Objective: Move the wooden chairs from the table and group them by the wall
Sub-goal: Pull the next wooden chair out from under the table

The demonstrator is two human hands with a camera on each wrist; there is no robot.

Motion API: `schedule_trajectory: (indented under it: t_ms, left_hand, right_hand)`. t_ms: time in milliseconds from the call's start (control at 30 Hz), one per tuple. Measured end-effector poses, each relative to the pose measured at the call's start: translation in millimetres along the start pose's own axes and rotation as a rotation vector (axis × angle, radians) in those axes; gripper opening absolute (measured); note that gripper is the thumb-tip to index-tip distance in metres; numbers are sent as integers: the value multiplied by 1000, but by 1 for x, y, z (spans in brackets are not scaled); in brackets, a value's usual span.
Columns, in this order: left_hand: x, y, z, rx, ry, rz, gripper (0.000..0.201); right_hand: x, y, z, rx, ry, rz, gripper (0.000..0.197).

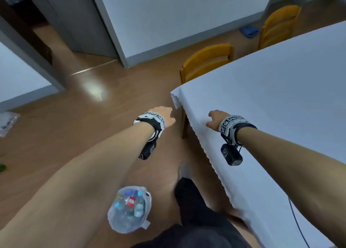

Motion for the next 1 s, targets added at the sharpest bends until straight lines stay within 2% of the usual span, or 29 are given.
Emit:
schedule_trajectory:
  t_ms: [200, 433, 600, 700, 767, 833, 1000]
  left_hand:
    - [95, -152, 5, -107, -77, -35, 47]
    - [203, -308, 31, -271, -111, -5, 44]
    - [235, -426, 55, -463, -221, -68, 46]
    - [245, -483, 77, -625, -313, -89, 44]
    - [246, -508, 91, -746, -380, -154, 46]
    - [244, -522, 103, -850, -441, -235, 50]
    - [246, -535, 124, -1022, -558, -312, 47]
  right_hand:
    - [78, -141, 29, -99, -137, -17, 52]
    - [154, -240, 71, -264, -256, 3, 51]
    - [185, -303, 101, -422, -368, 4, 35]
    - [195, -321, 110, -553, -459, 20, 35]
    - [195, -320, 100, -655, -549, -13, 38]
    - [192, -315, 84, -746, -615, -59, 44]
    - [190, -310, 46, -892, -783, -79, 51]
Point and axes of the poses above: each hand's wrist, its own y-axis away from the middle knuckle, its own x-axis out of the back of the hand, z = x × y, the point moved 4 cm from there along -y, towards the middle knuckle, and after that the axes turned 10 degrees about y, right-handed, at the moved point
